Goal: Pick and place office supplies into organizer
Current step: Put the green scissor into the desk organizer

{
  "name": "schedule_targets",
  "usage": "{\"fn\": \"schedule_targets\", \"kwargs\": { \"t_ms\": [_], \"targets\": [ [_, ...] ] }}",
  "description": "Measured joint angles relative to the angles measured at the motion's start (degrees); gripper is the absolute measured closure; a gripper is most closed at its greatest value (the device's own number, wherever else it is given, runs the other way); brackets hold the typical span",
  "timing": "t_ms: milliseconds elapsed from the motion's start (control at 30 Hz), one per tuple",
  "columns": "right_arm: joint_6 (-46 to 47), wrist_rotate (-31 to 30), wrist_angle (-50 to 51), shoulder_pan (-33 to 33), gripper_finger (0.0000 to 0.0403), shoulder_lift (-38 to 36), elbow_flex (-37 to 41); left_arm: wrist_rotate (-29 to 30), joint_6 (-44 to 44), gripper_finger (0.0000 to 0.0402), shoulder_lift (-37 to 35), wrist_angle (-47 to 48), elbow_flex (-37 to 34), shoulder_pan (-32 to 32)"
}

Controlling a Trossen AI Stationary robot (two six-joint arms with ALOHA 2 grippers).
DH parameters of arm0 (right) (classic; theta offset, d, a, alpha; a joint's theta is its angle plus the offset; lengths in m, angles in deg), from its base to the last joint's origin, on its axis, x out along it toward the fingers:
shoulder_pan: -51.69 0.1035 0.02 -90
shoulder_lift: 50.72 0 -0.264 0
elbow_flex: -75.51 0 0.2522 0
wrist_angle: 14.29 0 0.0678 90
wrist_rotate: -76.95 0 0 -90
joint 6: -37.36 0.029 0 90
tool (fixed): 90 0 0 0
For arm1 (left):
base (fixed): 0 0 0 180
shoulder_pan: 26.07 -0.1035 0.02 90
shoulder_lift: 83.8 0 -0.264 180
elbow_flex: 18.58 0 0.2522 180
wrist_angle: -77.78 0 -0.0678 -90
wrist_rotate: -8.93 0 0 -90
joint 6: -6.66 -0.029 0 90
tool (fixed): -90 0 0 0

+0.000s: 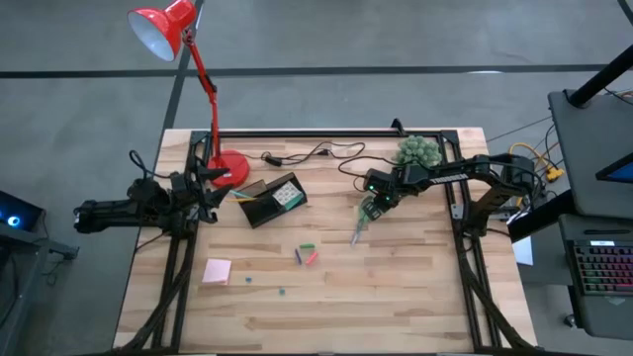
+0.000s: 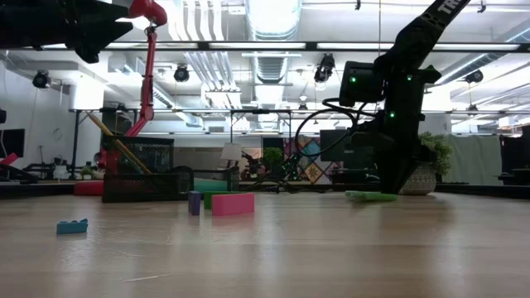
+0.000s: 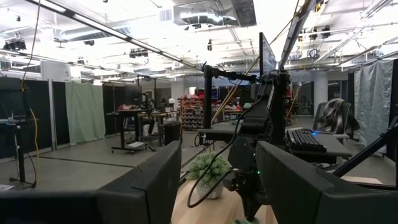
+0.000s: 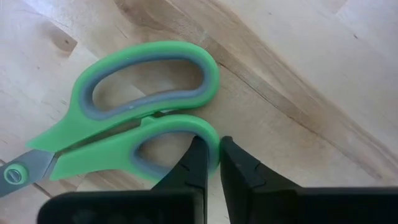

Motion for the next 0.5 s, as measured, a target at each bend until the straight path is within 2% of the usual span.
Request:
{"fn": "schedule_targets", "kwargs": {
  "t_ms": [500],
  "targets": [
    [-3.95, -1.15, 1.33, 0.27, 0.0390, 0.57, -5.24, 0.00, 0.00, 0.0206, -0.03, 0.03, 0.00, 0.02]
  ]
}}
